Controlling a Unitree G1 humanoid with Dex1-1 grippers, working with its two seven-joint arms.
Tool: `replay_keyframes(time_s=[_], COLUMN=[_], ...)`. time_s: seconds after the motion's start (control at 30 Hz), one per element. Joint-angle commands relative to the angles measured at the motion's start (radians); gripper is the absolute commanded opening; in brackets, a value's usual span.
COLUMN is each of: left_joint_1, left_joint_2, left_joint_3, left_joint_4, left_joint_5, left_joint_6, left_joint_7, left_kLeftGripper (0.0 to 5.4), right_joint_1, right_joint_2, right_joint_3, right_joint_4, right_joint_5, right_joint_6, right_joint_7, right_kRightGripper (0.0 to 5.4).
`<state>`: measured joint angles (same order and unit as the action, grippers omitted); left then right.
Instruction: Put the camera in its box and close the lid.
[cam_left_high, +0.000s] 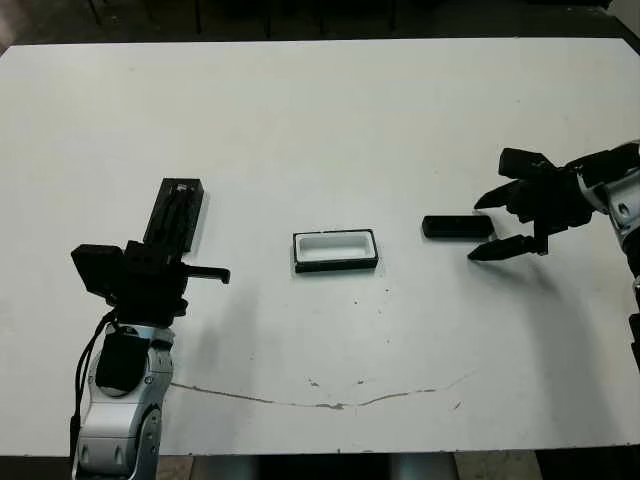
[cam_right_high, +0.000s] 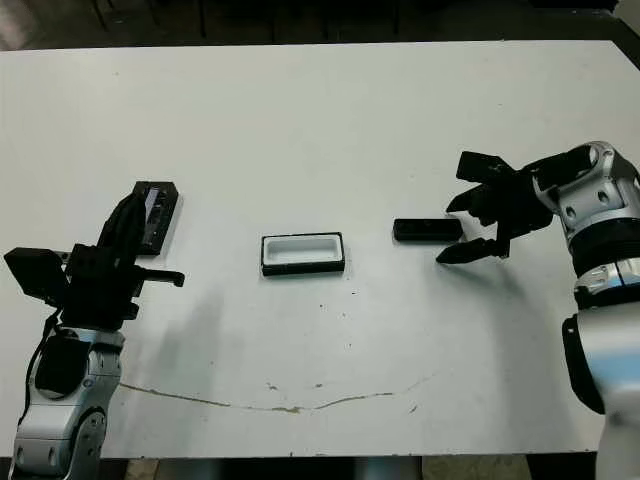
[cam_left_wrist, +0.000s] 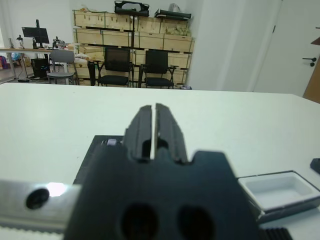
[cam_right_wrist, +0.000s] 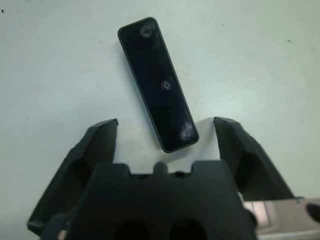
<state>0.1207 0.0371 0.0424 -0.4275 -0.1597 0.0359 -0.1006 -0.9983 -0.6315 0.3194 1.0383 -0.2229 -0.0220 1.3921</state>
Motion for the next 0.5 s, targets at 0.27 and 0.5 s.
replay_keyframes(time_s=[0.27,0.5], left_joint_1=[0.025,0.024], left_joint_2=[0.014,0.010], left_joint_3=[0.008,0.004], left_joint_4=[-0.001,-0.001], left_joint_5=[0.002,0.008], left_joint_6=[0.017,0.017], left_joint_7=[-0.002,0.003], left_kLeftGripper=[0.00,0.00], right_joint_1=[0.093,0.115], right_joint_2=[0.028,0.026], right_joint_3=[-0.007,0.030], right_joint_4=[0.020,0.009], right_joint_5=[-0.001,-0.020], right_joint_6=[-0.024,-0.038], right_joint_7=[-0.070,-0.006], right_kRightGripper=[2.42,1.20])
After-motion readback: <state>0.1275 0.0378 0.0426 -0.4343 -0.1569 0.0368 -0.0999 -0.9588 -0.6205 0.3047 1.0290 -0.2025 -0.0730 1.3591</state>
